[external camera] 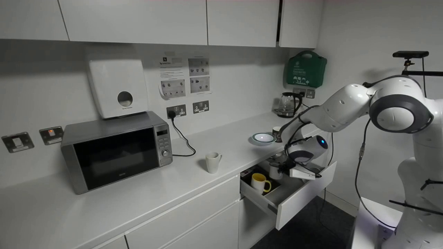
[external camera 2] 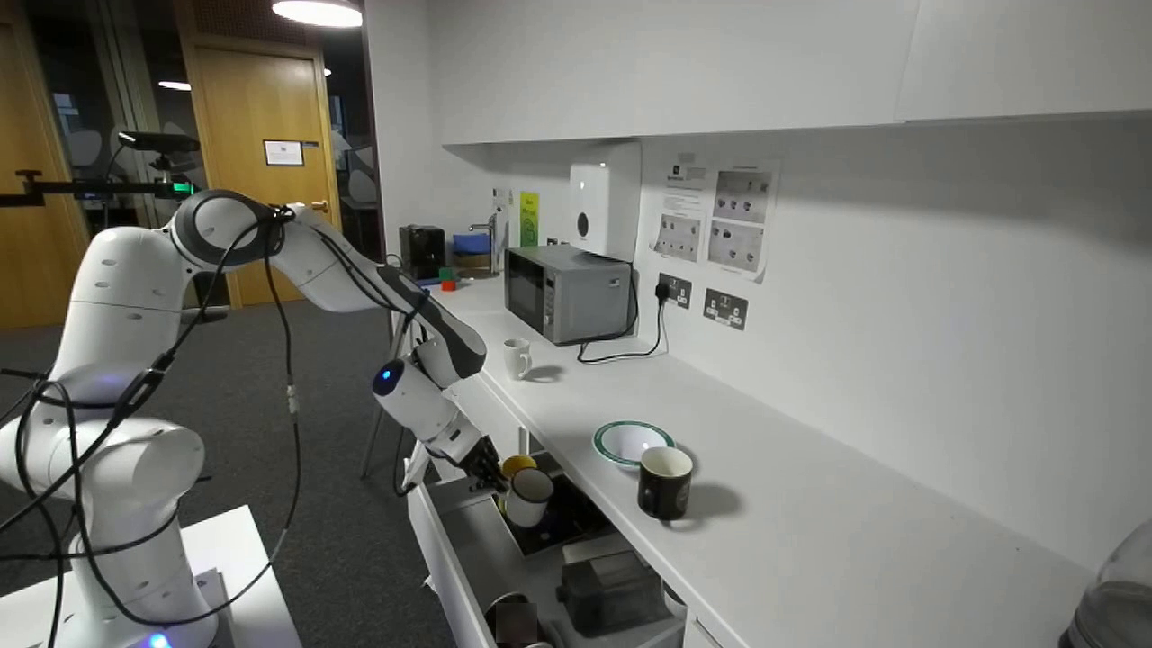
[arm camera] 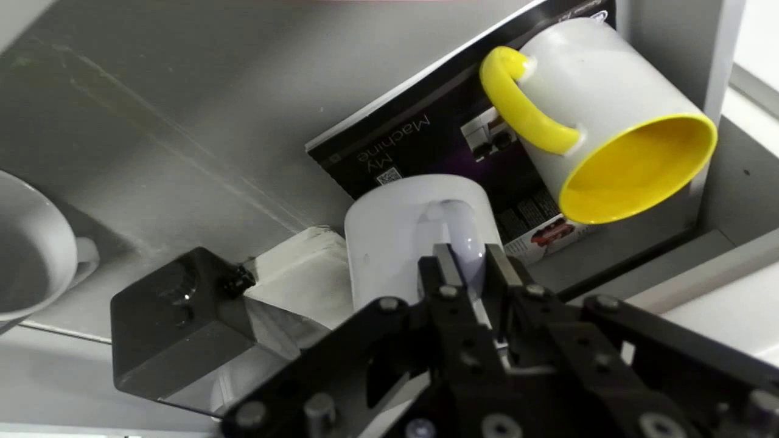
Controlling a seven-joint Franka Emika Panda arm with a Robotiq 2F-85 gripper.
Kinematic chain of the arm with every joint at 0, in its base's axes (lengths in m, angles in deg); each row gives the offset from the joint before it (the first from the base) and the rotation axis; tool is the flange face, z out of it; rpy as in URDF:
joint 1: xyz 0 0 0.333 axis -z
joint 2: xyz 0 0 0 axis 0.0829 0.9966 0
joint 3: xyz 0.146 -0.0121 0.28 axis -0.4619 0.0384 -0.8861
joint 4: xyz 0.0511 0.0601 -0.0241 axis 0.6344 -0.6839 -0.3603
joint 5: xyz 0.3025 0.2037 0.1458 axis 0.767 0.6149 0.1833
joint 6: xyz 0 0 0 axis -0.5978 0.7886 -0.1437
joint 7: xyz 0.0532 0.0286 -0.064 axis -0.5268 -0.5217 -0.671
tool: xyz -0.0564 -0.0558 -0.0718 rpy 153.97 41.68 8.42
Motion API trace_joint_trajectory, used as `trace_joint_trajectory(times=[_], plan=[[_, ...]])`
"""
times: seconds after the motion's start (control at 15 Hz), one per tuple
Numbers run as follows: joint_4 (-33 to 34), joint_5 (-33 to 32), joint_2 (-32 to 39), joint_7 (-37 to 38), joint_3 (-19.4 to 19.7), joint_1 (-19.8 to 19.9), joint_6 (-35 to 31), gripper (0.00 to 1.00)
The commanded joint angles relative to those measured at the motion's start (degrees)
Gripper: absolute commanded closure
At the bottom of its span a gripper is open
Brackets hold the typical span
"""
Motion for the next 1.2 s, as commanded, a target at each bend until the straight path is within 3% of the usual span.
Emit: trace_joint_trajectory(times=[0.0, 0.47, 1.13], plan=[[1.0, 2.1, 3.2, -1.6, 1.9, -1.2, 2.2, 0.96], [2.8, 4.0, 5.9, -1.9, 4.1, -3.2, 3.1, 0.96], [5.4, 8.0, 10.8, -1.5, 9.7, -9.3, 3.2, 0.96]])
